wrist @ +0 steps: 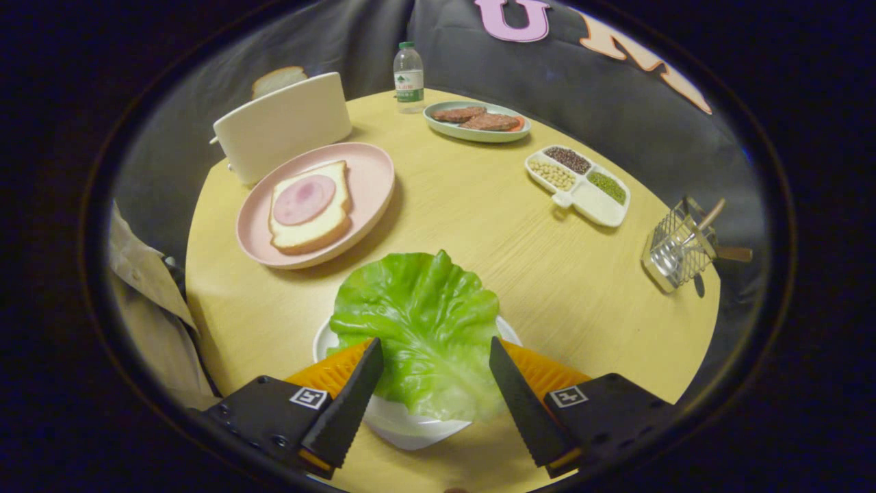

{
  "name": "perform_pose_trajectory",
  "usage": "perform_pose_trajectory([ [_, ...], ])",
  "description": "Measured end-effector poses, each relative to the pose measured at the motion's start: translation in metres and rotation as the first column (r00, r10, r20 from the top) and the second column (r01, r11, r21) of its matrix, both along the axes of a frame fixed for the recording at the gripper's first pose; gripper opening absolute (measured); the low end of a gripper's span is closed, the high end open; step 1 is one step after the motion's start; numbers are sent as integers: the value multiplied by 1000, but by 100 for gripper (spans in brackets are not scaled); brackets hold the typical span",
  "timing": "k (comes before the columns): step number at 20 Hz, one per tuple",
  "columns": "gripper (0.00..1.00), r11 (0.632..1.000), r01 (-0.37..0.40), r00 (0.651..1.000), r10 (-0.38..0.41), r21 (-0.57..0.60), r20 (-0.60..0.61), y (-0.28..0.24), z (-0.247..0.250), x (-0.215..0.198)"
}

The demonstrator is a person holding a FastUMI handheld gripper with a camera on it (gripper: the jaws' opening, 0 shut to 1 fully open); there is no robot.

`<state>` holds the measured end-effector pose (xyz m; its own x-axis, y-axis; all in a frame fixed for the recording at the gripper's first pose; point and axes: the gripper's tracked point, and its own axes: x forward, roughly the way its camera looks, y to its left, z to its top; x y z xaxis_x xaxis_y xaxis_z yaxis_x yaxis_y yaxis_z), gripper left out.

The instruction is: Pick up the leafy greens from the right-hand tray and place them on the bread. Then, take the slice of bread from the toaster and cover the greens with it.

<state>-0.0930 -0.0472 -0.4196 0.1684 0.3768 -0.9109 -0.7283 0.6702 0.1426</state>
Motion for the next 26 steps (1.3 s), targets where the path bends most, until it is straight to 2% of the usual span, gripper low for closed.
perform_pose_trajectory([
  [2,99,1000,11,1000,-11,8,-16,0,-1,-1],
  [14,37,998,58,998,-58,17,8,5,-1,-5],
  [16,19,998,56,998,-57,12,19,5,2,-4],
  [18,19,997,71,996,-71,-3,50,2,0,-2],
  [21,3,997,69,995,-66,-25,79,5,8,-2],
  [26,3,989,148,982,-145,-18,121,5,39,6],
])
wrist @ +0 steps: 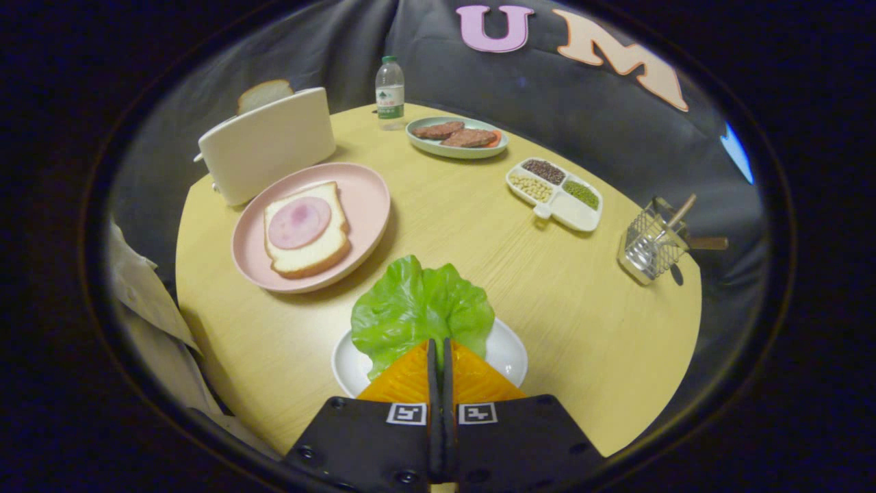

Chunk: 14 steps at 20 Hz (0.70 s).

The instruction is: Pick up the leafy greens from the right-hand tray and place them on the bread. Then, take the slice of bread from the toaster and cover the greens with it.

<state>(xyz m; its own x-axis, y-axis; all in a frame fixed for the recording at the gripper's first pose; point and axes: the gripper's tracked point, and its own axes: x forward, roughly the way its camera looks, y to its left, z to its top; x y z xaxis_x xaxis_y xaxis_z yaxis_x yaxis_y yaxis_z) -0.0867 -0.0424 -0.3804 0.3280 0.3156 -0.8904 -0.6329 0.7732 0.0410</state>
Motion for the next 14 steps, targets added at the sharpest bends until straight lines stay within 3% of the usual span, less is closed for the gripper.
perform_pose_trajectory([
  [7,3,998,58,993,-55,-22,104,13,51,12],
  [14,3,996,93,984,-92,-2,154,64,83,15],
])
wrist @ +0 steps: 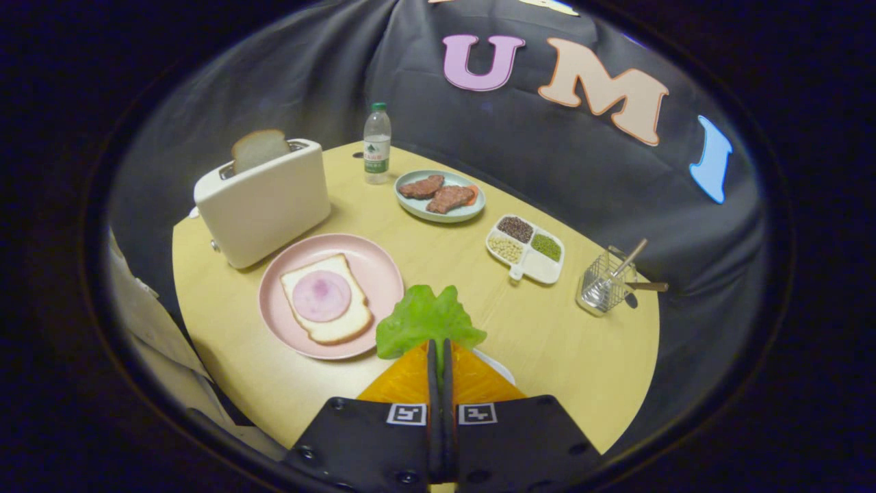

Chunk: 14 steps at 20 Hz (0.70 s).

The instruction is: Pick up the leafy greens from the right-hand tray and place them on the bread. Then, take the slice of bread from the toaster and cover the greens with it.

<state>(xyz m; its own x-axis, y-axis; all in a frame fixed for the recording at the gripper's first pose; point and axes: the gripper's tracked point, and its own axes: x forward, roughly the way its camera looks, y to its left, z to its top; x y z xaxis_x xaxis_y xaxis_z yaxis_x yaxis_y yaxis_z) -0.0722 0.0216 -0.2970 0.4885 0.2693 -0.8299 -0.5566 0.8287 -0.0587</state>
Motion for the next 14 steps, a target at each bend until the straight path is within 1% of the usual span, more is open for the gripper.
perform_pose_trajectory([
  [6,3,999,-3,1000,2,33,8,55,9,4],
  [9,3,997,9,1000,-9,73,-8,85,5,4],
  [14,3,993,31,998,-25,110,-52,122,-11,-4],
])
